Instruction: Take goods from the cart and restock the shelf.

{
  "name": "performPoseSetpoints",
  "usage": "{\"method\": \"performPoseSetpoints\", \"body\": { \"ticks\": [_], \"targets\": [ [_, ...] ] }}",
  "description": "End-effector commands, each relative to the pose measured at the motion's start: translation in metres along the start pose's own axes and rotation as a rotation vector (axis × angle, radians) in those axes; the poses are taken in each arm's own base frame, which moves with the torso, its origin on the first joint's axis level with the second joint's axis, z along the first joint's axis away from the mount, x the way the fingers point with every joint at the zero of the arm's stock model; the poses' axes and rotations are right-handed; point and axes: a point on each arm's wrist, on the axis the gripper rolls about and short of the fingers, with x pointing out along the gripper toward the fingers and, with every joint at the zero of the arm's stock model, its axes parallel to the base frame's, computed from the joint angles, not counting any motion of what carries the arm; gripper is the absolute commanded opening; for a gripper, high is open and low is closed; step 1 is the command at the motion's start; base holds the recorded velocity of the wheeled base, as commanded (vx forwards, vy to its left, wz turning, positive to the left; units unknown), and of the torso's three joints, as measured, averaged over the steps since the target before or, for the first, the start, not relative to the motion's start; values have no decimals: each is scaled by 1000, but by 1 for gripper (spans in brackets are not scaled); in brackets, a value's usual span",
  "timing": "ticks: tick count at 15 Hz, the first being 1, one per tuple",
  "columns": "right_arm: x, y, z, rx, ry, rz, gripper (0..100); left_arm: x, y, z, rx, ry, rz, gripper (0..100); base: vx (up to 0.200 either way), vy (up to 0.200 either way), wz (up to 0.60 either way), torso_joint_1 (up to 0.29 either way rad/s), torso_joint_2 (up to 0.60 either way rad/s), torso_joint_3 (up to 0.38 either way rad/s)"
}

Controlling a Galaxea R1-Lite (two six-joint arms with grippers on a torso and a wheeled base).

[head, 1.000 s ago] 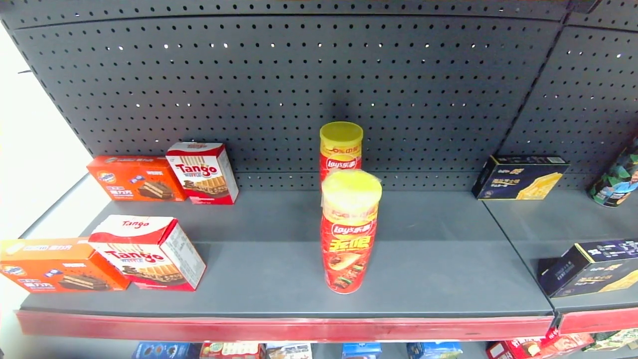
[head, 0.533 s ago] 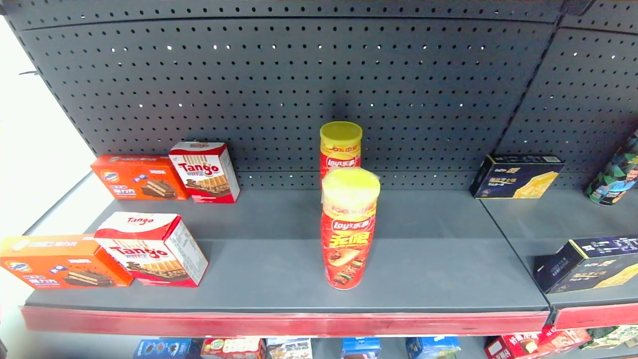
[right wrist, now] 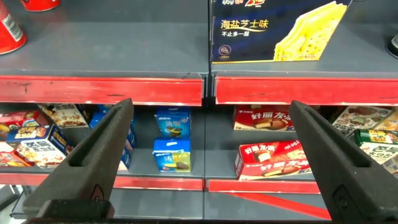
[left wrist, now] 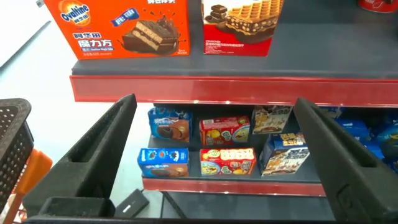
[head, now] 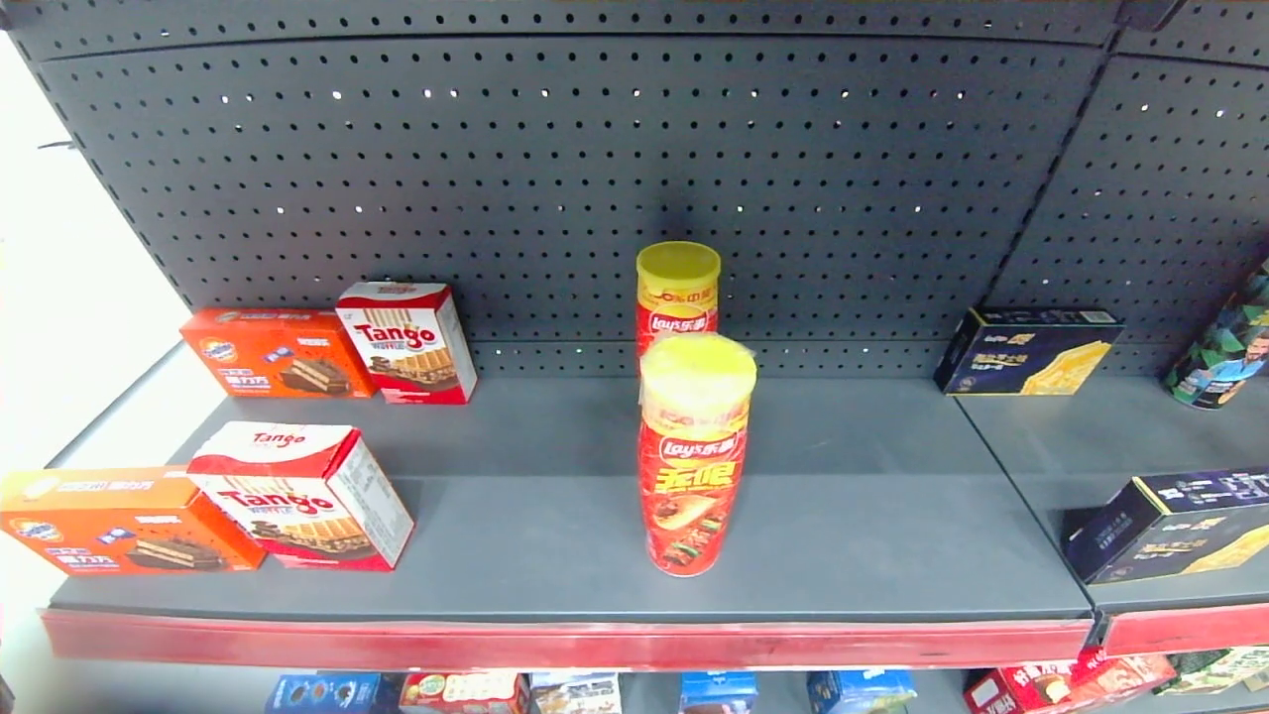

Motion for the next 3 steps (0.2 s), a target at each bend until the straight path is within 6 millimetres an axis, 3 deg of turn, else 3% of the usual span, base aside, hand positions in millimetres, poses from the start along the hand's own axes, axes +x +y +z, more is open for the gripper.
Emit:
{"method": "performPoseSetpoints", "body": {
  "ticks": [1,3],
  "targets": [
    [0,0,0,0,2,1,100,0,0,0,-1,0,0,100,0,0,0,0,0,0],
    [0,0,0,-1,3,-1,100,0,0,0,-1,2,0,100,0,0,0,0,0,0]
  ]
}}
